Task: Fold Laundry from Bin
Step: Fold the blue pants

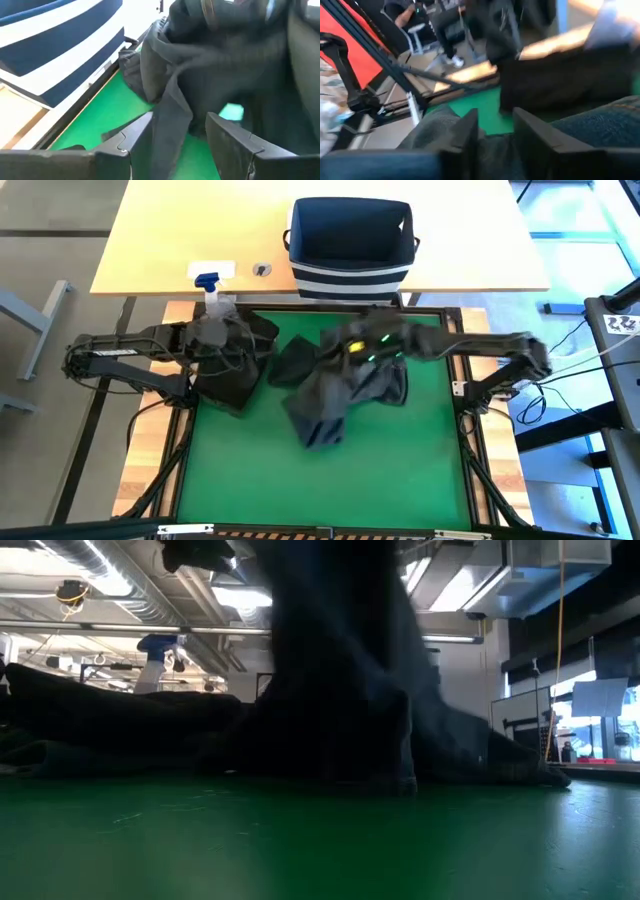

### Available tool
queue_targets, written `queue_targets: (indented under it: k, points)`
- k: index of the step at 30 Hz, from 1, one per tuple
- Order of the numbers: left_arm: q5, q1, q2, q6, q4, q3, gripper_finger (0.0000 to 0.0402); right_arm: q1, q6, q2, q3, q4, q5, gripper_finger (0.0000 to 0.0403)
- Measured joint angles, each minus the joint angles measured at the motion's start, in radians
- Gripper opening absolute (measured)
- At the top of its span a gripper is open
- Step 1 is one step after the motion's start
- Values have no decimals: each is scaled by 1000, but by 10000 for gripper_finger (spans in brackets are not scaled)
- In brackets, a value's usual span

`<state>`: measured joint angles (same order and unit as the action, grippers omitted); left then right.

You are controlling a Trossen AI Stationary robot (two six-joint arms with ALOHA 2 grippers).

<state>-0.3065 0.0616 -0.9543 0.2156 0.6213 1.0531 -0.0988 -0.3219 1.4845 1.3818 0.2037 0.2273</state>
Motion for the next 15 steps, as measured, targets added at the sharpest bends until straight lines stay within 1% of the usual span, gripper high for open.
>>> queue_targets:
  k: [2, 4, 7, 9, 12, 13, 15]
  points:
    - [8, 0, 1, -25, 4, 0, 176, 35, -49, 55, -22, -31, 3, 151]
    - [9, 0, 1, -54, 4, 0, 176, 58, -64, 96, -15, -9, 26, 185]
    - [10, 0, 1, -95, -5, 0, 176, 61, -80, 101, 55, 120, 69, 221]
    - [10, 1, 0, -108, -18, 0, 176, 56, -89, 88, 129, 289, 81, 235]
    - [11, 1, -13, -114, -50, 0, 176, 36, -75, 79, 258, 627, 62, 243]
    - [14, 1, -19, -112, -57, 0, 176, 28, -73, 75, 299, 735, 36, 244]
    - [27, 1, -32, -85, -88, 0, 176, 24, -73, 62, 365, 942, -55, 245]
